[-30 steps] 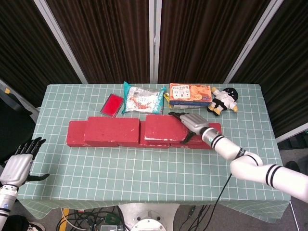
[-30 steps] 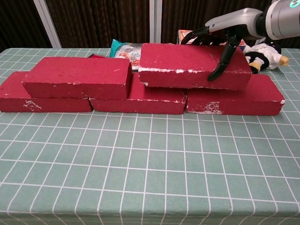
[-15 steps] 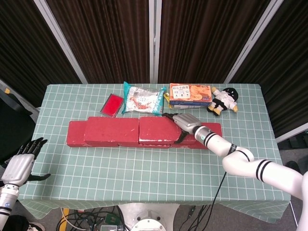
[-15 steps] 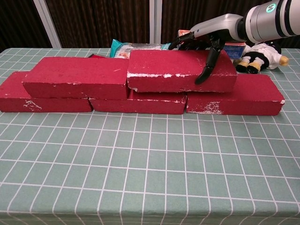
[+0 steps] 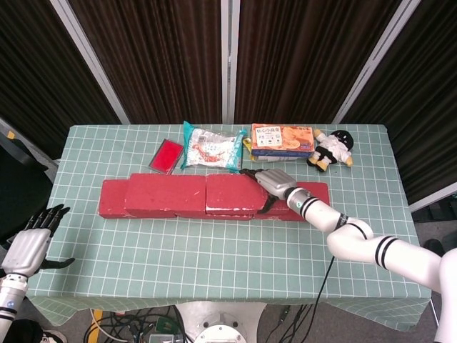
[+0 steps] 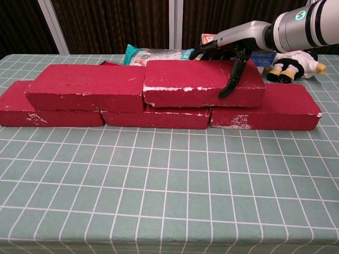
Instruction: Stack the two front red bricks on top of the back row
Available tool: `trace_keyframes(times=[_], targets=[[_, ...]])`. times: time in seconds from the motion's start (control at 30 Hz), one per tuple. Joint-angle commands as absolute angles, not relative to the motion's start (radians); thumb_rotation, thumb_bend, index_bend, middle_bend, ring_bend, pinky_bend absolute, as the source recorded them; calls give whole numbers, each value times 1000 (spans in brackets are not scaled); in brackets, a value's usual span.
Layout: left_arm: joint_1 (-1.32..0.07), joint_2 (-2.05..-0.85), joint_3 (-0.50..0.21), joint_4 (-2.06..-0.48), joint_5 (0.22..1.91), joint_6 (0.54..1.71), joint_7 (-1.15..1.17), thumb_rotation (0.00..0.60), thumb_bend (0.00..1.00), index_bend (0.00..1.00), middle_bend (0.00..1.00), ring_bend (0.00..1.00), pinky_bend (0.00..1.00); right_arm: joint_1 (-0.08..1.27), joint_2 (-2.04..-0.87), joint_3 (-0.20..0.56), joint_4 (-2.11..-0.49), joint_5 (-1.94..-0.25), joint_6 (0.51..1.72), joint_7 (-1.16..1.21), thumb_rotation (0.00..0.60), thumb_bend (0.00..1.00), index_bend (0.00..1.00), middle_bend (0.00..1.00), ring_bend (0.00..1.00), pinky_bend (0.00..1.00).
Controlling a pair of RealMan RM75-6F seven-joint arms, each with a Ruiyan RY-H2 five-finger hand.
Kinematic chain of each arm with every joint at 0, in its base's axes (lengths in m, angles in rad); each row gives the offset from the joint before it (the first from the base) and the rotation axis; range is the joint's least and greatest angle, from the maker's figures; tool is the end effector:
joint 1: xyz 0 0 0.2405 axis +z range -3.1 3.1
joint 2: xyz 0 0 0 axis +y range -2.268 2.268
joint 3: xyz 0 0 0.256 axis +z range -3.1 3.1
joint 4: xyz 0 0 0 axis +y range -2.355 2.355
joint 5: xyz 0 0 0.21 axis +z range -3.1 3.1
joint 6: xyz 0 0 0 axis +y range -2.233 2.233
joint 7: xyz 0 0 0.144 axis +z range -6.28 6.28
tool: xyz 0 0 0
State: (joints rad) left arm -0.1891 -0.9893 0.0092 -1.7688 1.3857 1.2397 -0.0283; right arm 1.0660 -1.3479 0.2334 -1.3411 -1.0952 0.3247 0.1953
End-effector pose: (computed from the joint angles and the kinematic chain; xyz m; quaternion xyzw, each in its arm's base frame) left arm -0.3033 0.1919 0.1513 -0.6227 -0.4837 -0.3206 0.5249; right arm -0.0991 -0.4205 0.0127 0.7799 -0.4921 0.2773 0.2695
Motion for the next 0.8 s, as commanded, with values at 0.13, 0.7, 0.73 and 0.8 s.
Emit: trace_keyframes(times=[0.13,0.7,0.73,0.8], targets=[[-189,-993,10,-1766,1386,1237,-28,600,7,0,0,0,0,1070,-1353,228,-1337,-1096,327,201,600,110,0,197,131,219],[-187,-997,11,-1759,1386,1233,-31,600,7,0,0,0,0,1079,-1368,209,-1319,-1097,329,210,600,112,0,187,124,214],[-187,-997,11,-1758,1386,1233,-32,600,7,0,0,0,0,1079,-1368,209,-1319,-1098,329,210,600,112,0,186,124,213],[-187,-997,11,-1757,1385,1233,-34,600,7,0,0,0,0,1080,-1367,209,-1319,-1096,330,211,600,112,0,184,122,213]])
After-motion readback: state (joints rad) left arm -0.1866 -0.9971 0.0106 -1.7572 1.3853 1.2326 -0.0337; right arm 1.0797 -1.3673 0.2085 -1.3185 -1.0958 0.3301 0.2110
